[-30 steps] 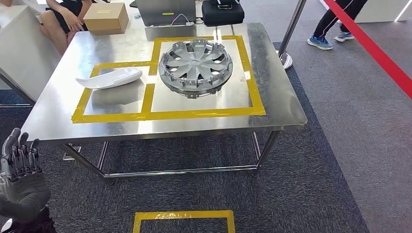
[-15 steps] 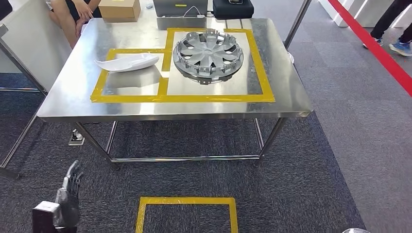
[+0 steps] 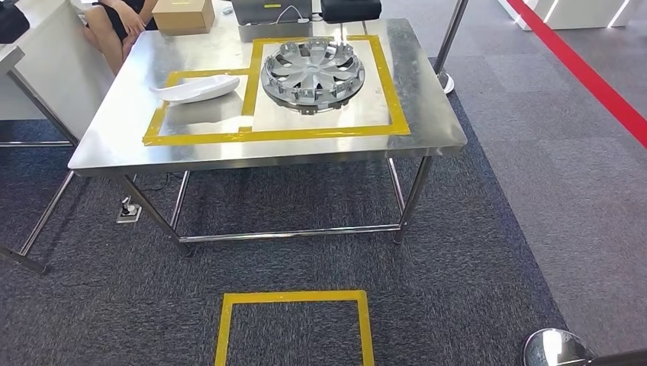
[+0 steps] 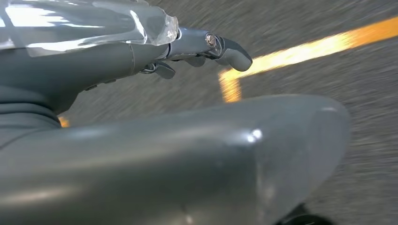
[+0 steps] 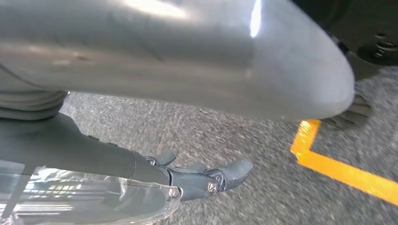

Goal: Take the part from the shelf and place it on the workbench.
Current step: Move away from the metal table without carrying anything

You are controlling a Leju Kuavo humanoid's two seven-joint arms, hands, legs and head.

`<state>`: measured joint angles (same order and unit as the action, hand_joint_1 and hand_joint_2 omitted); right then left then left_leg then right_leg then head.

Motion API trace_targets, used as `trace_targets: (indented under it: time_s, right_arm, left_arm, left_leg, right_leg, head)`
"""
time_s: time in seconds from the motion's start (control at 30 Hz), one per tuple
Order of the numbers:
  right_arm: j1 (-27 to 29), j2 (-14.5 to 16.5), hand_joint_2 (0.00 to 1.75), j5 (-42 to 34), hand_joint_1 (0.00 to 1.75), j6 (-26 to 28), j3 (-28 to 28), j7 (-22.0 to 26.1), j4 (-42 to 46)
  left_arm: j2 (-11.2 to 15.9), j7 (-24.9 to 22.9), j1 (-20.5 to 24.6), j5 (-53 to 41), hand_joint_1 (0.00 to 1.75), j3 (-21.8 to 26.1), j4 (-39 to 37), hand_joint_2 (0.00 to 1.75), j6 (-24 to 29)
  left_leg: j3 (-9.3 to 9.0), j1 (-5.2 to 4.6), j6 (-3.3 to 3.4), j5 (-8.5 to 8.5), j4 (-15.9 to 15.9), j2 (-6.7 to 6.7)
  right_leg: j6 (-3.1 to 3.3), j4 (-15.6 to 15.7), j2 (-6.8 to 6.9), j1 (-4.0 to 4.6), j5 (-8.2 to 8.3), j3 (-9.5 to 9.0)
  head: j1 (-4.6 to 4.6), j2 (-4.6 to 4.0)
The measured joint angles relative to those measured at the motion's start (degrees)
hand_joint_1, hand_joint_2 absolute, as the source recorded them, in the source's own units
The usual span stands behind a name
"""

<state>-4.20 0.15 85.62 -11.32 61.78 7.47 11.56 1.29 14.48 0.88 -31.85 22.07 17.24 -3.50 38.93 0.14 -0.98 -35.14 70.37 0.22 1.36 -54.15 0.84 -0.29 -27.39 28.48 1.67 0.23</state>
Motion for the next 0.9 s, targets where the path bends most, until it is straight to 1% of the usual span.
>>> trace_targets:
  time_s: [0.03,0.07,0.1,0.13,0.17,0.2,0.23,0.27,0.3,0.33,0.37,0.4,0.43,0.47,0.5,0.53,0.57,0.6,0.63,0.67,0.7,0.73,0.77,0.8,0.83,0.87,0.9]
  right_arm:
    - [-0.01,0.11,0.0,0.11,0.0,-0.05,-0.14,0.0,0.0]
    - [-0.04,0.2,0.0,0.22,0.0,-0.1,-0.32,0.0,0.0]
    - [-0.09,0.28,0.0,0.32,0.0,-0.13,-0.53,0.0,0.0]
    - [-0.19,0.33,0.0,0.37,0.0,-0.16,-0.74,0.02,0.0]
    - [-0.3,0.38,0.0,0.45,0.0,-0.19,-0.96,0.07,0.0]
    - [-0.41,0.42,0.0,0.52,0.0,-0.2,-1.14,0.15,0.0]
    - [-0.52,0.44,0.0,0.61,0.0,-0.21,-1.28,0.26,0.0]
    - [-0.57,0.46,0.0,0.73,0.0,-0.22,-1.41,0.37,0.0]
    - [-0.54,0.46,0.0,0.81,0.0,-0.22,-1.5,0.45,0.0]
    - [-0.48,0.48,0.0,0.87,0.0,-0.22,-1.58,0.51,-0.01]
    - [-0.35,0.5,0.0,0.92,0.0,-0.25,-1.66,0.54,-0.02]
    - [-0.24,0.54,0.0,0.97,0.0,-0.27,-1.79,0.54,-0.03]
    - [-0.18,0.58,0.0,1.0,0.0,-0.29,-1.92,0.55,-0.04]
    - [-0.16,0.6,0.0,1.01,0.0,-0.31,-2.06,0.55,-0.04]
    - [-0.17,0.61,0.0,0.98,0.0,-0.31,-2.16,0.55,-0.04]
    - [-0.18,0.61,0.0,0.91,0.0,-0.34,-2.2,0.55,-0.04]
    - [-0.17,0.62,0.0,0.82,0.0,-0.42,-2.22,0.54,-0.04]
    - [-0.19,0.63,0.0,0.7,0.0,-0.54,-2.23,0.48,-0.04]
    - [-0.24,0.65,0.0,0.56,0.0,-0.7,-2.25,0.33,-0.04]
    - [-0.33,0.69,0.0,0.38,0.0,-0.88,-2.26,0.15,-0.04]
    - [-0.45,0.75,0.0,0.17,0.0,-1.02,-2.26,-0.05,-0.04]
    - [-0.54,0.87,0.0,-0.04,0.0,-1.16,-2.26,-0.23,-0.04]
    - [-0.56,1.0,0.0,-0.26,0.0,-1.28,-2.26,-0.41,-0.04]
    - [-0.48,1.19,0.0,-0.52,0.0,-1.42,-2.25,-0.67,-0.05]
    - [-0.38,1.39,0.0,-0.81,0.0,-1.58,-2.22,-1.0,-0.06]
    - [-0.32,1.55,0.0,-1.2,0.0,-1.74,-2.16,-1.4,-0.07]
    - [-0.29,1.7,0.0,-1.62,0.0,-1.9,-2.06,-1.83,-0.08]
  left_arm:
    - [-0.05,-0.5,0.13,0.06,0.0,0.25,-0.93,0.0,-0.13]
    - [-0.09,-0.82,0.26,0.01,0.0,0.45,-1.68,0.0,-0.23]
    - [-0.11,-1.04,0.41,-0.1,0.0,0.63,-2.25,0.0,-0.29]
    - [-0.12,-1.15,0.62,-0.26,0.0,0.73,-2.63,0.0,-0.41]
    - [-0.11,-1.15,0.9,-0.42,0.0,0.8,-2.87,0.0,-0.55]
    - [-0.11,-1.12,1.21,-0.57,0.0,0.84,-3.11,0.0,-0.69]
    - [-0.13,-1.09,1.5,-0.72,0.0,0.85,-3.36,0.0,-0.85]
    - [-0.14,-1.06,1.71,-0.86,0.0,0.87,-3.63,0.0,-1.02]
    - [-0.16,-1.06,1.78,-1.0,0.0,0.9,-3.98,0.0,-1.16]
    - [-0.19,-1.08,1.82,-1.12,0.0,0.93,-4.3,0.0,-1.31]
    - [-0.19,-1.1,1.83,-1.18,0.0,0.96,-4.54,0.0,-1.42]
    - [-0.2,-1.12,1.82,-1.22,0.0,0.99,-4.75,0.0,-1.46]
    - [-0.2,-1.13,1.86,-1.26,0.0,1.02,-4.88,0.0,-1.5]
    - [-0.2,-1.14,1.87,-1.31,0.0,1.05,-4.97,0.0,-1.55]
    - [-0.2,-1.16,1.88,-1.36,0.0,1.1,-5.08,0.0,-1.66]
    - [-0.2,-1.21,1.88,-1.4,0.0,1.16,-5.19,0.0,-1.81]
    - [-0.22,-1.32,1.88,-1.34,0.0,1.26,-5.27,0.0,-2.06]
    - [-0.27,-1.45,1.9,-1.17,0.0,1.43,-5.33,0.0,-2.35]
    - [-0.35,-1.57,1.93,-0.93,0.0,1.67,-5.35,0.0,-2.67]
    - [-0.46,-1.67,1.97,-0.67,0.0,1.97,-5.35,0.0,-2.93]
    - [-0.6,-1.72,2.02,-0.49,0.0,2.29,-5.35,0.0,-3.1]
    - [-0.73,-1.73,2.06,-0.43,0.0,2.57,-5.35,0.0,-3.18]
    - [-0.85,-1.74,2.08,-0.47,0.0,2.8,-5.35,0.0,-3.17]
    - [-0.94,-1.81,2.09,-0.55,0.0,2.98,-5.36,0.0,-3.06]
    - [-1.05,-1.96,2.1,-0.63,0.0,3.12,-5.39,0.0,-2.89]
    - [-1.19,-2.19,2.1,-0.73,0.0,3.24,-5.42,0.0,-2.71]
    - [-1.33,-2.43,2.12,-0.78,0.0,3.39,-5.45,0.44,-2.52]
  left_leg:
    - [-0.31,0.11,-0.09,0.48,2.1,0.0]
    - [-1.49,0.23,-0.12,2.07,2.45,0.01]
    - [-3.67,0.34,-0.1,3.86,0.87,0.01]
    - [-6.83,0.42,-0.05,4.71,-2.52,-0.01]
    - [-10.6,0.41,0.04,4.45,-7.32,-0.06]
    - [-13.6,0.35,0.22,3.39,-11.67,-0.11]
    - [-15.56,0.22,0.49,2.3,-14.79,-0.16]
    - [-16.32,0.06,0.87,1.79,-16.47,-0.18]
    - [-15.94,0.05,1.39,1.93,-16.6,-0.09]
    - [-15.47,0.05,1.94,2.47,-16.47,0.07]
    - [-14.92,0.09,2.53,3.11,-16.45,0.25]
    - [-14.2,0.14,2.99,3.86,-16.47,0.4]
    - [-13.32,0.07,3.28,4.6,-16.4,0.5]
    - [-12.35,-0.01,3.44,5.39,-16.33,0.52]
    - [-11.31,-0.08,3.44,6.15,-16.19,0.55]
    - [-10.23,-0.12,3.41,6.86,-15.97,0.59]
    - [-9.21,-0.14,3.33,7.51,-15.65,0.62]
    - [-8.19,-0.13,3.21,8.11,-15.26,0.64]
    - [-7.24,-0.12,3.03,8.67,-14.82,0.63]
    - [-6.39,-0.19,2.79,9.15,-14.35,0.58]
    - [-5.65,-0.27,2.49,9.62,-13.98,0.54]
    - [-5.15,-0.32,2.15,10.06,-13.75,0.52]
    - [-4.81,-0.33,1.76,10.5,-13.7,0.53]
    - [-4.57,-0.23,1.36,10.96,-13.79,0.56]
    - [-4.31,-0.09,0.98,10.92,-13.67,0.5]
    - [-3.92,0.04,0.63,9.89,-12.95,0.39]
    - [-3.26,0.13,0.32,7.83,-11.19,0.27]
  right_leg:
    - [-0.1,-0.31,0.13,-0.01,0.67,1.13]
    - [-0.25,-0.74,0.21,-0.03,1.3,2.33]
    - [-0.45,-1.24,0.25,-0.06,1.87,3.51]
    - [-0.68,-1.76,0.29,-0.07,2.39,4.48]
    - [-0.95,-2.3,0.3,0.0,2.85,5.32]
    - [-1.25,-2.71,0.35,0.08,3.39,5.93]
    - [-1.58,-2.94,0.4,0.13,3.98,6.33]
    - [-1.94,-3.0,0.43,0.12,4.59,6.64]
    - [-2.27,-3.12,0.44,0.04,5.07,6.83]
    - [-2.59,-3.59,0.32,-0.07,4.68,7.09]
    - [-2.88,-4.84,0.16,-0.14,3.07,7.48]
    - [-3.11,-7.15,-0.03,-0.18,0.35,8.03]
    - [-3.32,-10.32,-0.19,-0.21,-3.06,8.67]
    - [-3.47,-13.99,-0.27,-0.23,-6.01,9.18]
    - [-3.56,-17.31,-0.32,-0.23,-7.65,9.38]
    - [-3.57,-19.45,-0.33,-0.23,-7.76,9.04]
    - [-3.5,-19.84,-0.34,-0.23,-6.54,7.92]
    - [-3.36,-18.18,-0.34,-0.23,-4.76,5.89]
    - [-3.18,-14.68,-0.38,-0.24,-3.4,2.97]
    - [-2.99,-9.95,-0.43,-0.2,-3.07,-0.34]
    - [-2.75,-5.62,-0.49,-0.15,-3.59,-3.01]
    - [-2.49,-2.52,-0.54,-0.04,-4.42,-4.65]
    - [-2.16,-0.91,-0.56,0.13,-5.02,-5.19]
    - [-1.69,-0.63,-0.54,0.2,-4.94,-4.88]
    - [-1.21,-0.66,-0.43,0.21,-4.49,-4.45]
    - [-0.67,-0.63,-0.32,0.16,-3.93,-4.01]
    - [-0.23,-0.58,-0.21,0.05,-3.28,-3.47]
  head:
    - [0.01,0.0]
    - [-0.01,0.01]
    - [0.01,0.0]
    - [0.02,0.0]
    - [0.01,0.0]
    - [-0.02,0.0]
    - [-0.03,0.0]
    - [-0.05,0.01]
    - [-0.06,0.0]
    - [-0.07,0.0]
    - [-0.21,0.0]
    - [-0.35,-0.01]
    - [-0.47,0.0]
    - [-0.57,0.0]
    - [-0.56,0.01]
    - [-0.55,0.01]
    - [-0.55,0.01]
    - [-0.55,0.01]
    - [-0.56,0.0]
    - [-0.56,0.0]
    - [-0.53,0.01]
    - [-0.5,0.01]
    - [-0.49,0.01]
    - [-0.48,0.0]
    - [-0.52,-0.01]
    - [-0.46,-0.01]
    - [-0.33,-0.01]
